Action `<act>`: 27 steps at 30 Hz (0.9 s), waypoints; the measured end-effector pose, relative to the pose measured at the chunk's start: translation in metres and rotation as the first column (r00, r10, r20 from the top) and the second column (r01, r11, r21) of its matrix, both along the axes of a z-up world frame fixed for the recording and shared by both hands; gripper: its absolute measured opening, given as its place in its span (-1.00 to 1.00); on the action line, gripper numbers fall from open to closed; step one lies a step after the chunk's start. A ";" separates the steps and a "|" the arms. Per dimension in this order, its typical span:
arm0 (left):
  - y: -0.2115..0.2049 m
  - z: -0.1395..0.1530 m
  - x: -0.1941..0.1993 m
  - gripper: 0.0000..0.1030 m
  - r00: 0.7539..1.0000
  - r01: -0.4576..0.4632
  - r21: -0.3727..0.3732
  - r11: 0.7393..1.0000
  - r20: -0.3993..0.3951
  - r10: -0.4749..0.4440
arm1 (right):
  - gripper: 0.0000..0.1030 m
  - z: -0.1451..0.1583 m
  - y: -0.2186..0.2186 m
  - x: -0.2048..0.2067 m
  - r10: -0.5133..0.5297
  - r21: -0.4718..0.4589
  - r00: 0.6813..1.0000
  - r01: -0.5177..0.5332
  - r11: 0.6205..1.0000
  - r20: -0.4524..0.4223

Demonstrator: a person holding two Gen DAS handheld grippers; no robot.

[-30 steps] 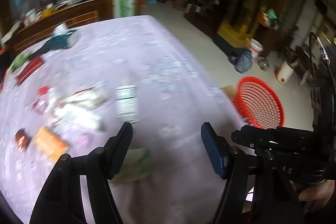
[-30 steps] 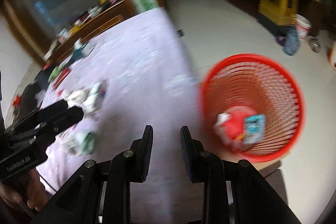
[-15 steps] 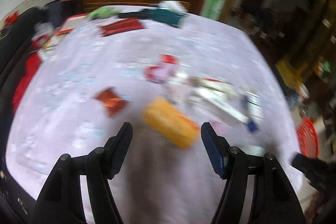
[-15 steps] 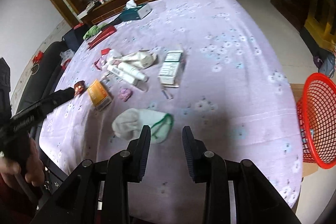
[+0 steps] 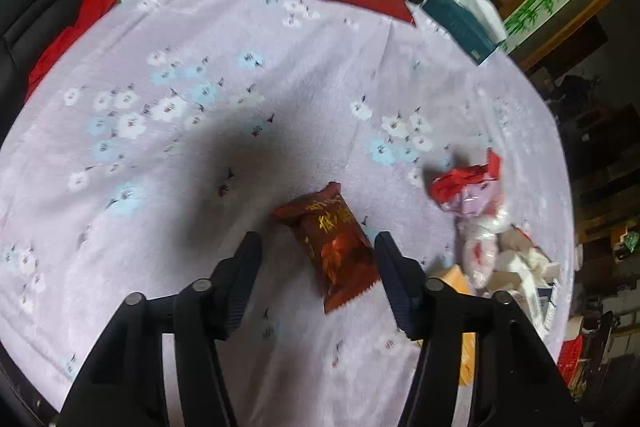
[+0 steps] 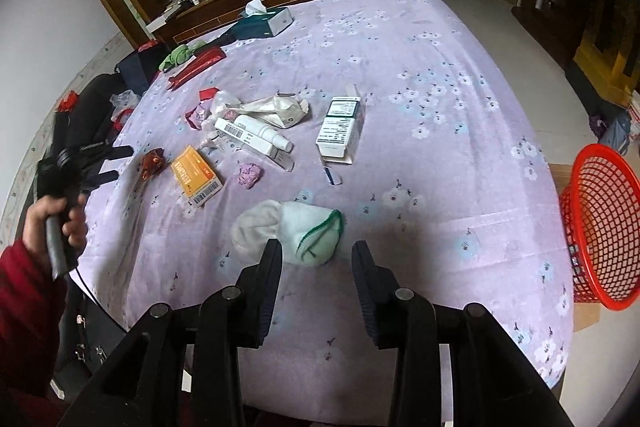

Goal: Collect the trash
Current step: 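Grasp the red-brown candy wrapper with the left tool while the right tool grasps the purple crumpled cloth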

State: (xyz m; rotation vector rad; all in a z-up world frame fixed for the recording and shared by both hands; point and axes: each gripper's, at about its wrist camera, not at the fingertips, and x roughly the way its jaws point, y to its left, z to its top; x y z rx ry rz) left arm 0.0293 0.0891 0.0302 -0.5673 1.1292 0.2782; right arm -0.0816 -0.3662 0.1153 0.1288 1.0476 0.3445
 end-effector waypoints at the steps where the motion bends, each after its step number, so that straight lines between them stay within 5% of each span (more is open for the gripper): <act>1: -0.001 -0.005 0.004 0.00 1.000 0.003 -0.004 1.000 -0.008 -0.003 | -0.24 0.001 -0.001 -0.001 -0.004 -0.002 1.000 0.004 1.000 0.001; 5: 0.001 -0.015 0.010 -0.02 1.000 0.021 -0.019 1.000 0.000 -0.021 | -0.24 0.004 -0.002 -0.004 -0.018 -0.013 1.000 0.018 1.000 0.007; 10: -0.014 -0.015 0.021 -0.03 0.996 0.089 0.058 0.994 0.016 -0.090 | -0.24 0.007 0.006 -0.002 0.002 -0.010 1.000 -0.002 1.000 0.010; 18: -0.029 -0.014 0.015 -0.38 0.985 0.162 0.117 0.980 0.045 -0.168 | -0.24 0.000 0.048 0.025 0.114 0.044 0.993 -0.113 0.993 -0.025; 27: -0.035 0.015 -0.036 -0.43 0.967 0.197 0.173 0.965 0.127 -0.220 | -0.24 -0.039 0.103 0.076 0.138 0.074 0.985 -0.131 0.989 -0.107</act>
